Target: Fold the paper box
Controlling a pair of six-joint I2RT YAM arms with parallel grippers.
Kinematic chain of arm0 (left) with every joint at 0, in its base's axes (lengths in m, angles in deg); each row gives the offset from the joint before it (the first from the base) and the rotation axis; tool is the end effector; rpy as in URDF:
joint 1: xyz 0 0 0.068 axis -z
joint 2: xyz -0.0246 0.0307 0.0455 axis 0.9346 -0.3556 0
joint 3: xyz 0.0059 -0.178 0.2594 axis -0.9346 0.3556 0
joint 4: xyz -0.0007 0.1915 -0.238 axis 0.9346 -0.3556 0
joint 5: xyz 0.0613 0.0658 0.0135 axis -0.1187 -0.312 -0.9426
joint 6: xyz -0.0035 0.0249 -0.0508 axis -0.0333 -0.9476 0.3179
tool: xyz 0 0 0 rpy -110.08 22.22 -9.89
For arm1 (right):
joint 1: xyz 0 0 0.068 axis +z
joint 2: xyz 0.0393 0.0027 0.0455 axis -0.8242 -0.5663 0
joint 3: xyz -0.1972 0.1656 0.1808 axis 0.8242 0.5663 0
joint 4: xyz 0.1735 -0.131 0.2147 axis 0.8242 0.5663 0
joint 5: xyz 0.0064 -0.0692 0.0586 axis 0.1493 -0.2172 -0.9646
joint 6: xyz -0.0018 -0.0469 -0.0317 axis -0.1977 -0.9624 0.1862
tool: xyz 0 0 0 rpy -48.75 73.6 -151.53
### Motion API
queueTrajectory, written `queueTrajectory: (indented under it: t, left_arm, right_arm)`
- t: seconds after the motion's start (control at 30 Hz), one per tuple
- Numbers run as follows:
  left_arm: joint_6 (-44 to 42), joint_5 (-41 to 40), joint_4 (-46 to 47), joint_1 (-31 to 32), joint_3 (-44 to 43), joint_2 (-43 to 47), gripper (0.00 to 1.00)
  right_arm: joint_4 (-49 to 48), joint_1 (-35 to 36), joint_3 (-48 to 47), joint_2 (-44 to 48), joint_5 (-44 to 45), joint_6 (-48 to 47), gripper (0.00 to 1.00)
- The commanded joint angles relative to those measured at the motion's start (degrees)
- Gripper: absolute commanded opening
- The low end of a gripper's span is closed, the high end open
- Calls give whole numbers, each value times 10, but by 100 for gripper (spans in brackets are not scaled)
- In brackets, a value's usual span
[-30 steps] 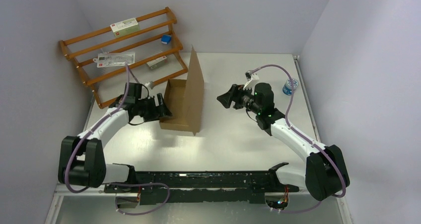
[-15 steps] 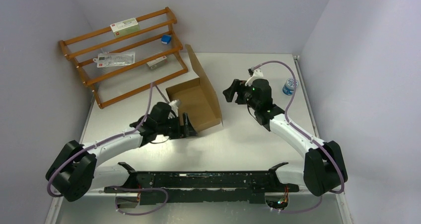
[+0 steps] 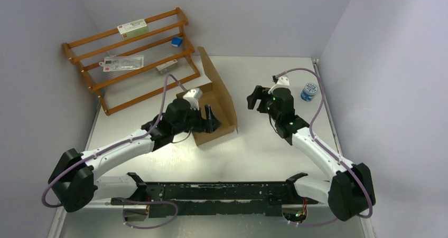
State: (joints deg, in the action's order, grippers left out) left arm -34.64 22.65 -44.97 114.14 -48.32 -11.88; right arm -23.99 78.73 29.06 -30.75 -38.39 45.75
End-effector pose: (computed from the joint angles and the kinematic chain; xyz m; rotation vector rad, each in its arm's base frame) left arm 0.2084 -0.2130 0.2625 0.1895 2.1995 -0.9481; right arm 0.2725 0.1120 0.2858 0.0635 1.9483 0.4180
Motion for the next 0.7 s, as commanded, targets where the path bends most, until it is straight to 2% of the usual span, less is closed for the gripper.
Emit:
queueTrajectory:
  t: [0.0,0.2,0.3,0.47,0.67]
  left_arm:
    - [-83,-99,-19,-50,-48,18,88]
    - [-87,-43,37,-168,-104,-81,88]
    - [-91,-25,53,-207,-132,-133,88]
    - [-103,1,50,-240,-171,-189,88]
    - [-100,13,105,-249,-153,-221,88]
  right_arm:
    - [58,4,22,60,13,1,83]
    - [145,36,21,136,-7,-2,82]
    - [182,69,13,168,-13,-13,82]
    - [242,118,-14,207,29,-30,81]
    - [308,137,-77,212,3,-73,80]
